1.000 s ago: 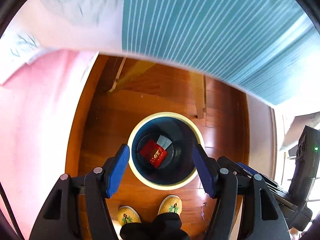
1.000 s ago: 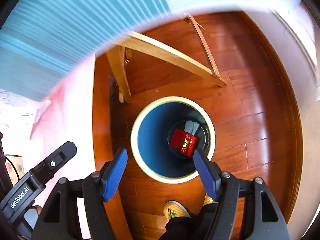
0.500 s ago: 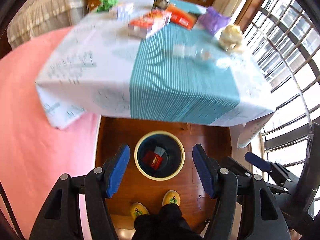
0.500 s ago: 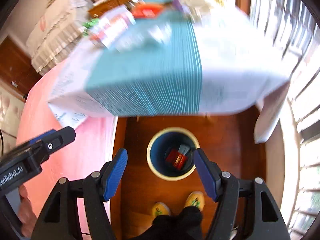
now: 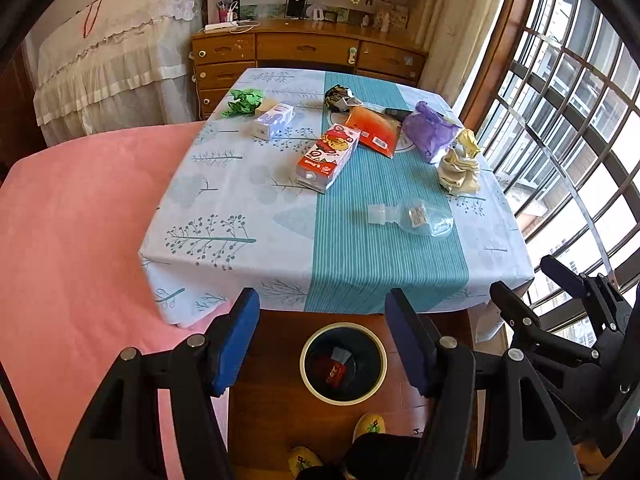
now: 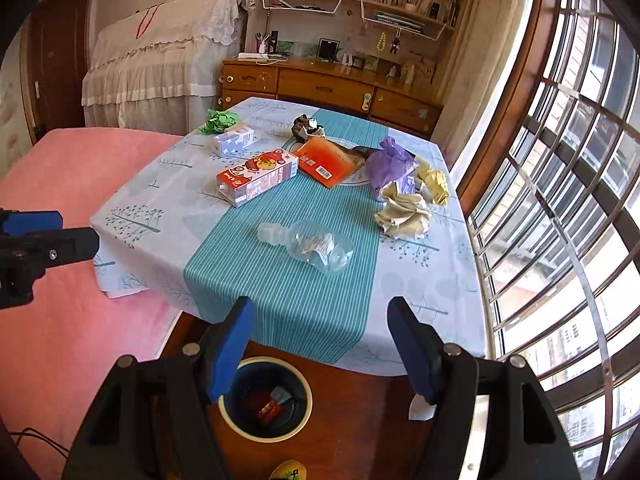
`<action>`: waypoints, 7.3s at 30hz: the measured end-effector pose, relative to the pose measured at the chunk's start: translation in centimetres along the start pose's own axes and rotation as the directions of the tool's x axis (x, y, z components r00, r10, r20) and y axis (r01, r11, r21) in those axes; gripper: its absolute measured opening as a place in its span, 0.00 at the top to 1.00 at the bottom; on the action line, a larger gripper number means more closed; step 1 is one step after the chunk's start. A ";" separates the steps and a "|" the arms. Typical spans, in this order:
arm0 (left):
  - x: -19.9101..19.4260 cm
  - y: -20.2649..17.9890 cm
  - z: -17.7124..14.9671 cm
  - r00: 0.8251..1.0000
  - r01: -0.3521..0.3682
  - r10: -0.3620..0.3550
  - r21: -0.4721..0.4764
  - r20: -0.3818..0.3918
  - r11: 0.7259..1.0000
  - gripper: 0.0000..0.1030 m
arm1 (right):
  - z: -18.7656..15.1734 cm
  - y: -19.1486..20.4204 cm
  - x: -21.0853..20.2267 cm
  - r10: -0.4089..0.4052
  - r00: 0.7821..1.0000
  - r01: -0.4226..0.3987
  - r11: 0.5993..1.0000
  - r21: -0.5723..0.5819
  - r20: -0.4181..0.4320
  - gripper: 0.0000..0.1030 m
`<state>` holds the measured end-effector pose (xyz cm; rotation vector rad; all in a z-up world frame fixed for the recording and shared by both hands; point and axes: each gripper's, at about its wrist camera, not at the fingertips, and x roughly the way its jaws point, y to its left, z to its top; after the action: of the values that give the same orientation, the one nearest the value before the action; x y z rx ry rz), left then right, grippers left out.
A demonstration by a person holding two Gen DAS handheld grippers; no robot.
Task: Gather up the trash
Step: 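Raise both open tools from the bin back toward the table, then grasp the B.Duck juice box with the left tool while the right tool grasps the clear bottle, then lift the juice box and bottle off the table and carry them over the bin, then open both tools to drop the juice box and bottle into the bin, then raise both open tools from the bin and reach toward the table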
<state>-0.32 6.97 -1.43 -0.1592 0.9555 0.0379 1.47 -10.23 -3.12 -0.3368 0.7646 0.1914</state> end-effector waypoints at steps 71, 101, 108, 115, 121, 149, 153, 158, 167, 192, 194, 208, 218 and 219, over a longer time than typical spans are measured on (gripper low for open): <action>31.9 -3.1 21.6 0.891 -0.148 0.155 0.051 -0.427 0.988 0.46 | 16.2 -9.4 27.9 0.550 0.727 -0.574 0.815 0.075 -0.412 0.59; 25.2 -4.1 15.9 0.948 -0.072 0.015 -0.166 -0.319 0.983 0.47 | 14.5 -6.3 25.5 0.401 0.748 -0.519 0.850 -0.089 -0.529 0.70; 21.3 -2.9 14.9 0.958 -0.031 -0.030 -0.209 -0.285 0.977 0.48 | 15.2 -6.1 22.4 0.439 0.763 -0.492 0.870 0.013 -0.474 0.70; 18.4 -1.4 13.7 0.965 0.044 -0.096 -0.210 -0.244 0.977 0.48 | 14.0 -6.2 19.0 0.454 0.782 -0.449 0.886 0.119 -0.428 0.70; 15.1 -0.1 11.5 0.961 0.140 -0.178 -0.185 -0.210 0.973 0.48 | 11.4 -5.4 15.2 0.447 0.811 -0.385 0.893 0.231 -0.378 0.70; 12.6 1.9 -9.4 0.867 0.277 -0.316 -0.152 -0.386 0.949 0.47 | -11.4 -0.5 8.2 0.476 0.793 -0.111 0.727 0.678 -0.380 0.70; 16.7 1.5 -11.5 0.854 0.261 -0.306 -0.164 -0.421 0.951 0.47 | -15.5 -1.0 11.6 0.494 0.788 -0.072 0.667 0.742 -0.367 0.70; 23.9 1.1 -14.2 0.861 0.206 -0.259 -0.167 -0.437 0.964 0.47 | -20.6 -1.0 18.3 0.514 0.782 -0.035 0.602 0.798 -0.353 0.70; 35.8 -0.5 -18.9 0.869 0.177 -0.229 -0.157 -0.439 0.972 0.46 | -27.3 -0.4 29.5 0.533 0.776 -0.009 0.543 0.840 -0.336 0.67; 31.2 0.6 -17.9 0.931 0.002 -0.045 -0.119 -0.363 0.993 0.11 | -23.3 -0.8 27.1 0.504 0.776 -0.071 0.667 0.741 -0.379 0.42; 28.3 0.6 -16.6 0.939 0.001 -0.039 -0.112 -0.342 0.994 0.11 | -21.7 -1.1 24.5 0.497 0.785 -0.088 0.681 0.727 -0.371 0.42; 7.4 0.0 -7.5 0.990 0.056 -0.061 -0.039 -0.127 0.998 0.11 | -9.5 -2.8 4.2 0.438 0.870 -0.215 0.750 0.625 -0.226 0.42; -2.0 -1.2 -2.5 0.995 0.093 -0.094 0.025 0.022 0.995 0.11 | -3.1 -4.1 -3.5 0.353 0.933 -0.261 0.794 0.549 -0.066 0.42; -2.5 -1.3 -2.2 0.994 0.099 -0.100 0.031 0.037 0.995 0.11 | -2.5 -4.2 -4.0 0.341 0.939 -0.262 0.801 0.539 -0.051 0.42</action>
<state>-3.43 5.49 -0.47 -0.1785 0.9085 -0.0641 -1.78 -15.28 -1.04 0.3057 0.9820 0.2509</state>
